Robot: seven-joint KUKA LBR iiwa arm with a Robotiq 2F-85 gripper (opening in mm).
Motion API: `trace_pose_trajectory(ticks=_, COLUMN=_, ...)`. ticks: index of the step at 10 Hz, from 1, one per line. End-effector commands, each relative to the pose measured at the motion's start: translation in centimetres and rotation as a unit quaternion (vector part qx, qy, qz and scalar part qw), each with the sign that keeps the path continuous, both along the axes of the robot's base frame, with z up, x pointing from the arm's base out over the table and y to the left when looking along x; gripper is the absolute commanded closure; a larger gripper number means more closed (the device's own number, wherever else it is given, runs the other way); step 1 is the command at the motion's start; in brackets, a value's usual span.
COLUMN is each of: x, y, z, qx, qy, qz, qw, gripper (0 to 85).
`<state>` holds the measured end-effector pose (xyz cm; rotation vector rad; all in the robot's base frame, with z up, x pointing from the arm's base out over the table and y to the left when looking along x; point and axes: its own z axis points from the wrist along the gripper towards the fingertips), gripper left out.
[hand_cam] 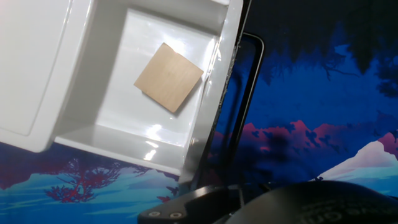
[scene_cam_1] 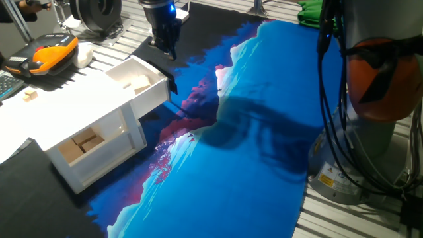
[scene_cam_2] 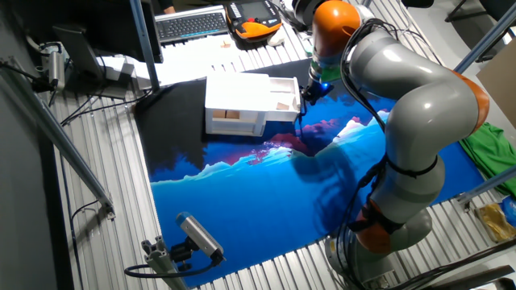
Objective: Grasp the handle and close the drawer
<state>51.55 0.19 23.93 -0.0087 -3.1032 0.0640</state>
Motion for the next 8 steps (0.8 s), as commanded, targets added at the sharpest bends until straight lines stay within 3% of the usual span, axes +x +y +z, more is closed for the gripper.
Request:
trace_pose_trajectory(ticks=1, x=-0.01, y=-0.01, z=0.01, qx=0.002, qy=0.000, qz=-0.003, qw=1.0000, gripper=85.0)
trace_pose_trajectory(ticks=3, x=-0.05, y=-0.07, z=-0.02, qx=0.013, qy=-0.001, qz=-0.014, qw=0.9998, gripper=85.0)
trace_pose_trajectory(ticks=8, x=-0.04, y=-0.07, z=-0.03, qx=0.008, qy=-0.005, qz=-0.032, qw=0.9994, gripper=85.0)
